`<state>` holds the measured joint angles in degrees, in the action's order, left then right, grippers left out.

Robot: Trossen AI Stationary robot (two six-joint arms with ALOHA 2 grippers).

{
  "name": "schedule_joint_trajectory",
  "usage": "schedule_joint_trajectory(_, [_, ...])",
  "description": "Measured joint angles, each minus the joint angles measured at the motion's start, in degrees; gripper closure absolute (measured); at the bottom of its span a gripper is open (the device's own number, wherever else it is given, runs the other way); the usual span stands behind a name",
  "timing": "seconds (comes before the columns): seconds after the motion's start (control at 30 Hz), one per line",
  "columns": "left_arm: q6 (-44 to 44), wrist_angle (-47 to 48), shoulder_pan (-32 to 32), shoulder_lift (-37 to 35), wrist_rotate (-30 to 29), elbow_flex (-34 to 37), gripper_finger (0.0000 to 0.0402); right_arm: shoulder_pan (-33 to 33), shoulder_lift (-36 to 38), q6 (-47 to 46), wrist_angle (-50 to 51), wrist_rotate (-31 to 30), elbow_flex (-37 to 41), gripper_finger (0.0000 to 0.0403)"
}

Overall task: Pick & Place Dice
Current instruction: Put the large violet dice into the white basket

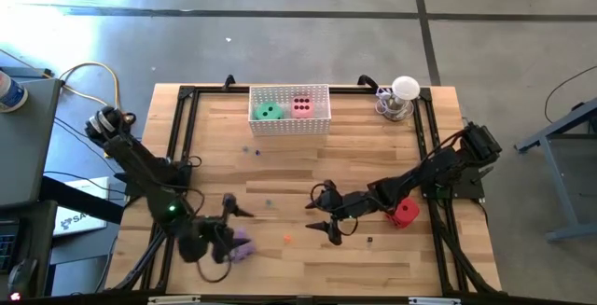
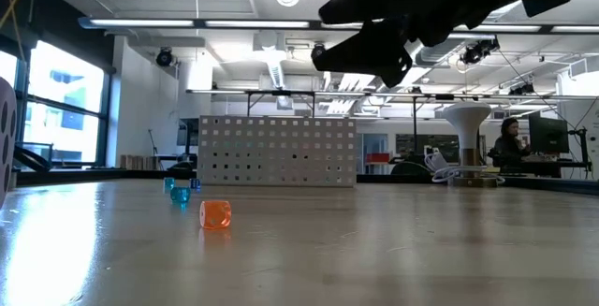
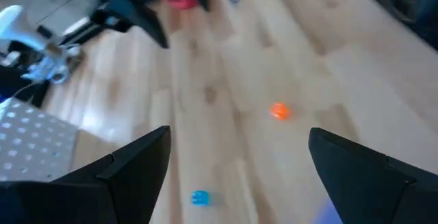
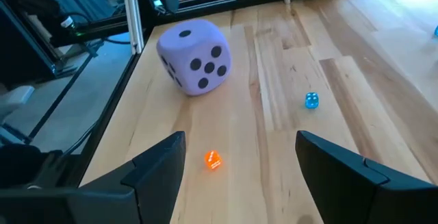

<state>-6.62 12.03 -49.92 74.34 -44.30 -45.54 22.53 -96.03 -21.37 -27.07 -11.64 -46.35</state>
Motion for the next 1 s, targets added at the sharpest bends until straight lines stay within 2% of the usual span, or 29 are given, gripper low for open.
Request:
schedule_joint_trajectory(0.13, [-1.7, 0.5, -4.7, -3.6, 4.1, 0.0, 0.0064, 0.9, 0.0, 0.0, 0.8, 0.2, 0.0, 0.0135])
schedule_joint_trajectory(0.3, [-9.9, 1.6, -7.5, -7.8, 4.5, 0.0, 0.0064, 1.5, 0.0, 0.2, 1.7, 0.2, 0.0, 0.0135])
schedule_joint_trajectory(0.47, [-10.7, 2.7, -8.0, -7.9, 4.5, 0.0, 0.0064, 1.5, 0.0, -1.2, 1.8, 1.2, 0.0, 0.0135])
schedule_joint_trajectory(0.57, [-7.5, 2.6, -8.0, -7.8, 4.5, 0.0, 0.0064, 1.5, 0.0, -1.5, 1.7, 1.3, 0.0, 0.0135])
schedule_joint_trajectory(0.77, [4.7, 2.3, -7.6, -7.8, 4.4, 0.0, 0.0064, 1.5, 0.0, -1.5, 2.6, 1.6, 0.0, 0.0135])
schedule_joint_trajectory(0.9, [7.0, 1.8, -7.6, -7.8, 4.4, 0.0, 0.0064, 1.5, 0.0, -1.5, 2.9, 1.6, 0.0, 0.0135])
schedule_joint_trajectory(1.0, [4.6, 0.3, -7.6, -7.8, 4.4, 0.0, 0.0064, 1.5, 0.0, -1.5, 2.4, 1.5, 0.0, 0.0135])
